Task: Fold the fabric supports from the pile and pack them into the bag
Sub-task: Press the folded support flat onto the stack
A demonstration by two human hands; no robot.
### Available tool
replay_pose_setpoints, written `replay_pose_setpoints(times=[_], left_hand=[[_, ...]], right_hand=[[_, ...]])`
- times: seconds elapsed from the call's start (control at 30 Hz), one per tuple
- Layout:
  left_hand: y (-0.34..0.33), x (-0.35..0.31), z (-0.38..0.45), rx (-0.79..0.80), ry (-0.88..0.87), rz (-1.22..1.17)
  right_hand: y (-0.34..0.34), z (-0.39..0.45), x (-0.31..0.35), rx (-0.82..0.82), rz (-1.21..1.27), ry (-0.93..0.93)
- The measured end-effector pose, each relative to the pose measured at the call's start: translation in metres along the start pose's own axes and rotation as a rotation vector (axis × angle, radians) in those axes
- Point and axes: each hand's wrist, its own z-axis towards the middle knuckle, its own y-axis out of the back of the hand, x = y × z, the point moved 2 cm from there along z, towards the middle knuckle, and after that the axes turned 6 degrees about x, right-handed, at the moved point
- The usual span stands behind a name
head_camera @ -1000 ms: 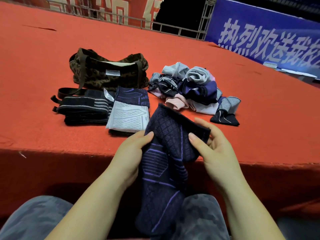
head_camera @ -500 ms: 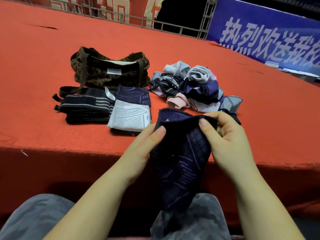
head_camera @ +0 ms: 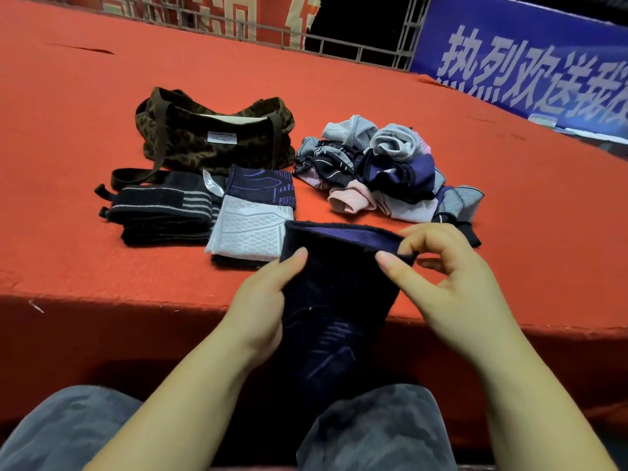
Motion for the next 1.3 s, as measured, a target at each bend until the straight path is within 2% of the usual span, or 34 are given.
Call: replay_pose_setpoints(times=[0.1, 0.17, 0.27, 0.33, 0.4, 0.47, 0.53, 0.63, 0.73, 0.8, 0.87, 0.93, 1.0, 1.07, 1.13, 1.3], left_hand=[[-0.001, -0.008, 0.003, 0.067, 0.112, -0.124], [-0.001, -0.010, 0.006, 0.120, 0.168, -0.127], [-0.005, -0.013, 0.014, 0.173, 0.188, -0.136], [-0.011, -0.015, 0.018, 0.215, 0.181, -0.145], [-0.012, -0.014, 0.027, 0.175, 0.142, -0.072], [-0.004, -0.010, 0.040, 0.031, 0.070, 0.129], [0.002, -0.002, 0.049, 0.000, 0.064, 0.308], [0.006, 0.016, 0.048, 0.165, 0.186, 0.432], [0.013, 0.028, 0.043, 0.406, 0.220, 0.578], [0.015, 0.030, 0.041, 0.467, 0.233, 0.515], [0.016, 0.025, 0.047, 0.382, 0.216, 0.468], [0.015, 0.018, 0.058, 0.283, 0.150, 0.541], [0.009, 0.005, 0.070, 0.247, 0.050, 0.739], [0.000, -0.011, 0.085, 0.229, -0.073, 1.168], [-0.013, -0.024, 0.098, 0.200, -0.158, 1.596], [-0.032, -0.021, 0.128, 0.130, -0.232, 2.063]], right_hand=[[0.004, 0.003, -0.010, 0.126, 0.149, -0.064], [0.005, 0.006, -0.012, 0.144, 0.342, -0.079], [0.000, 0.010, -0.014, 0.172, 0.643, -0.209], [-0.007, 0.009, -0.016, 0.259, 0.687, -0.282], [-0.014, 0.007, -0.022, 0.305, 0.723, -0.362], [-0.018, 0.009, -0.030, 0.243, 0.712, -0.399], [-0.019, 0.014, -0.038, 0.144, 0.684, -0.403], [-0.019, 0.022, -0.050, -0.010, 0.731, -0.459], [-0.012, 0.027, -0.060, -0.150, 0.891, -0.526], [-0.006, 0.029, -0.068, -0.235, 0.989, -0.556], [-0.002, 0.032, -0.075, -0.302, 1.051, -0.549], [0.001, 0.033, -0.081, -0.365, 1.076, -0.514], [0.005, 0.032, -0.087, -0.424, 1.071, -0.483], [0.010, 0.028, -0.095, -0.472, 1.002, -0.462], [0.014, 0.022, -0.105, -0.504, 0.832, -0.474], [0.018, 0.005, -0.123, -0.389, 0.263, -0.509]])
